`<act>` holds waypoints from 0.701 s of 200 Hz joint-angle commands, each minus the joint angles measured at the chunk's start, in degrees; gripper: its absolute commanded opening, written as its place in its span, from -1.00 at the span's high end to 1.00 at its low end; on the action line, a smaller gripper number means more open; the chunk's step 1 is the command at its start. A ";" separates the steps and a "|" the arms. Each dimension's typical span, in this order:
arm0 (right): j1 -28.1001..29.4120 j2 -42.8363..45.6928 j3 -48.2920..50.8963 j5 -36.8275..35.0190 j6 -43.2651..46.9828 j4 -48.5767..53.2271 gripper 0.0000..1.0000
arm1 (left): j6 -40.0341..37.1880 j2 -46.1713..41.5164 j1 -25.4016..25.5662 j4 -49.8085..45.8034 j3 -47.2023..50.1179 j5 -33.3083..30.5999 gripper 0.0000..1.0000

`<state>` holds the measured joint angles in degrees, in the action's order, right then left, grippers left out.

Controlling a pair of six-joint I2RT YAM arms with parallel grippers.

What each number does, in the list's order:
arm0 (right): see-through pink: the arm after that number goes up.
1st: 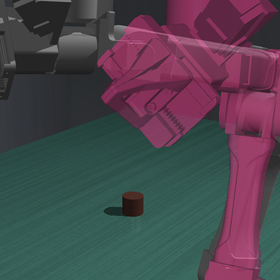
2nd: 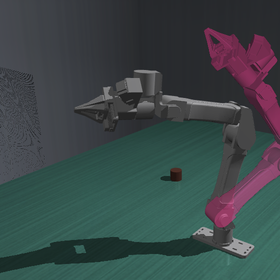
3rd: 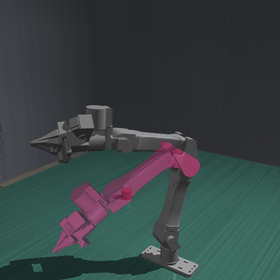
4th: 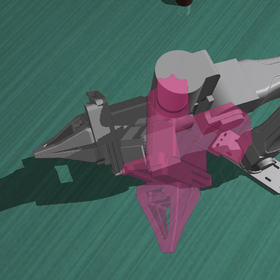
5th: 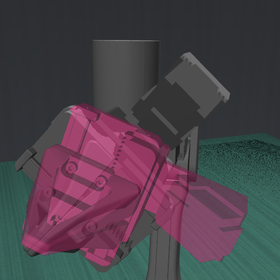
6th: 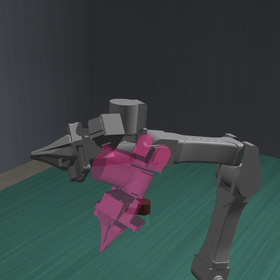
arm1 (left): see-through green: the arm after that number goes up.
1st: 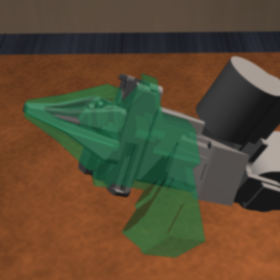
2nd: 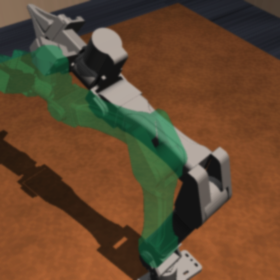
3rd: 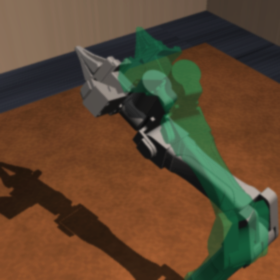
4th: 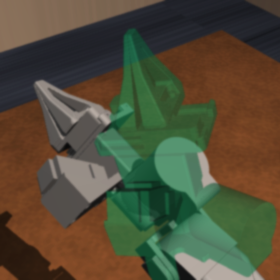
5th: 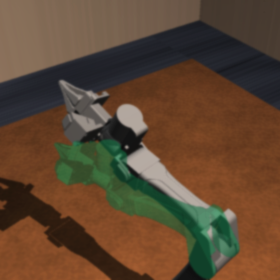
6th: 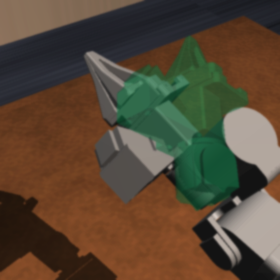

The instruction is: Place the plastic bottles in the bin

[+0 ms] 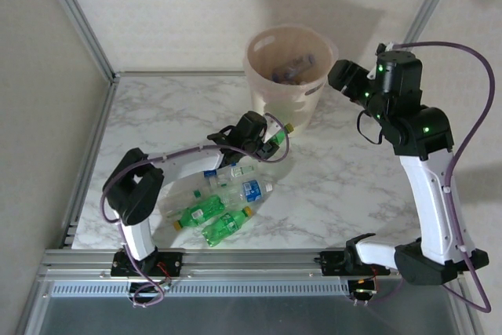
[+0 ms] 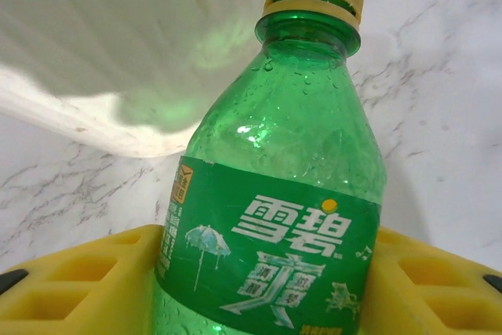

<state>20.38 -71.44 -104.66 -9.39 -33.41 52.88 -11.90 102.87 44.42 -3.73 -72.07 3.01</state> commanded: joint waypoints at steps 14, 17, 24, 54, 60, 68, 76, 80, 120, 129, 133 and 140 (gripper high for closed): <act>-2.08 1.85 3.04 7.10 -2.40 -0.35 -0.54 | 2.86 -7.10 3.04 -0.28 -0.06 0.05 -0.10; -2.17 2.02 3.38 7.10 -2.57 -0.55 -0.54 | 3.07 -7.51 3.36 -0.29 -0.08 0.13 -0.11; -2.58 2.47 4.20 7.39 -2.76 -1.03 -0.54 | 3.40 -8.45 4.12 -0.52 -0.25 0.11 -0.11; -4.03 2.22 6.49 11.89 -3.39 -1.69 -0.57 | 5.05 -12.56 6.44 -1.52 -1.03 -0.27 -0.12; -4.16 2.01 7.09 13.03 -3.63 -1.88 -0.60 | 5.48 -13.45 6.67 -1.63 -1.26 0.05 -0.12; -4.21 1.76 7.87 13.75 -4.44 -1.98 -0.63 | 6.02 -14.61 6.97 -1.65 -1.67 0.17 -0.13; -4.26 2.00 8.96 14.60 -4.96 -2.76 -0.64 | 6.69 -15.67 7.23 -1.71 -2.32 0.52 -0.14; -4.25 2.13 9.53 14.87 -5.18 -3.28 -0.64 | 7.14 -16.21 7.25 -1.63 -2.68 0.92 -0.14; -4.22 2.29 12.34 21.98 -6.25 -7.66 -0.61 | 11.36 -19.38 7.26 -0.50 -4.70 4.23 -0.17; -4.22 2.08 13.22 23.47 -6.14 -8.41 -0.58 | 12.04 -19.75 7.28 -0.16 -4.81 4.82 -0.17; -4.21 2.08 13.75 24.09 -6.27 -8.77 -0.57 | 12.43 -20.00 7.28 0.00 -4.83 5.04 -0.17; -4.20 2.23 14.75 25.22 -6.41 -9.74 -0.55 | 12.96 -20.37 7.31 0.57 -4.77 5.52 -0.17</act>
<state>16.38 -69.63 -92.18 9.50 -38.94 47.77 -2.55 84.62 51.57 -4.51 -75.13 5.58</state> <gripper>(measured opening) 0.788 0.584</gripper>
